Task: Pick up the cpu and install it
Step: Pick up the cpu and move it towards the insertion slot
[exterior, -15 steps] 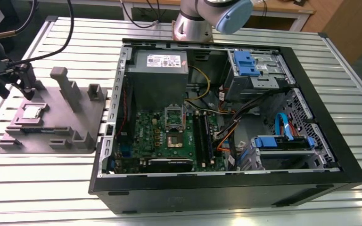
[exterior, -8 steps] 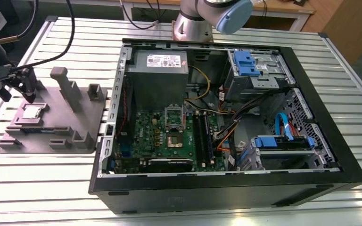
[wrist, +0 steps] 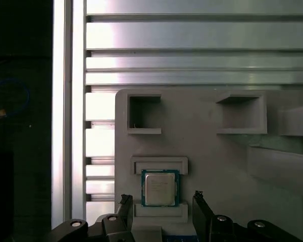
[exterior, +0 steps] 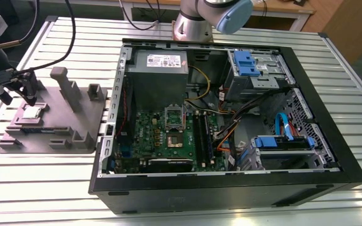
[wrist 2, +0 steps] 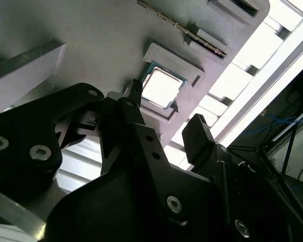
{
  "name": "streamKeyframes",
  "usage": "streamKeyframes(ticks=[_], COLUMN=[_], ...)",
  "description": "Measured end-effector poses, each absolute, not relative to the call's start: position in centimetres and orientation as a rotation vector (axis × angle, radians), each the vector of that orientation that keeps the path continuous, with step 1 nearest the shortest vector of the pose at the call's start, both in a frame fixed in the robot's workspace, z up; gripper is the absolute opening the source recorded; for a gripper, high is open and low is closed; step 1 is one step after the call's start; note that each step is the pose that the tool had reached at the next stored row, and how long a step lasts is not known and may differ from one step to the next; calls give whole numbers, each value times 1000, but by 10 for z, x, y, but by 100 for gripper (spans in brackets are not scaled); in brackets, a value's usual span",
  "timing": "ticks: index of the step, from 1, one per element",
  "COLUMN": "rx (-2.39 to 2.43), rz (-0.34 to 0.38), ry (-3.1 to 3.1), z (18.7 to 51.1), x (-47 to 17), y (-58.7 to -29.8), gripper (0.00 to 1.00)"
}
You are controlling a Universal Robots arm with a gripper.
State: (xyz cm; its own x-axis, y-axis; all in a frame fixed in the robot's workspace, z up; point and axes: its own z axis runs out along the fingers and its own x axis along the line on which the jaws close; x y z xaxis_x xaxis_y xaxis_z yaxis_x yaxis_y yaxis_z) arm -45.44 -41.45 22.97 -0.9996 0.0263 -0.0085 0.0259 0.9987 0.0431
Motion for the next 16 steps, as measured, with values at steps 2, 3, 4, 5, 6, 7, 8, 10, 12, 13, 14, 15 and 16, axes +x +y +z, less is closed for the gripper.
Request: streamKeyframes(ticks=[2,3,4,5,6,7,8,10,12,13,14,15,16], rx=[41,41,41,41,41,41,41,41,41,41,41,41,41], rz=[67,67,67,67,67,67,67,67,67,68,68,68,67], ry=[3132,3132,3131,3131,3131,3131,3132,3132,3132,3131,3131,3131,3132], z=[230,230,230,230,230,230,230,230,229,229,228,227,226], x=[-454,-454,-454,-454,-454,-454,-454,-454,-454,-454,-454,-454,-454], y=[-415,-415,-415,-415,-415,-415,-415,-415,-415,-415,-415,-415,-415], gripper=[59,59,59,59,59,59,59,59,59,59,59,59,59])
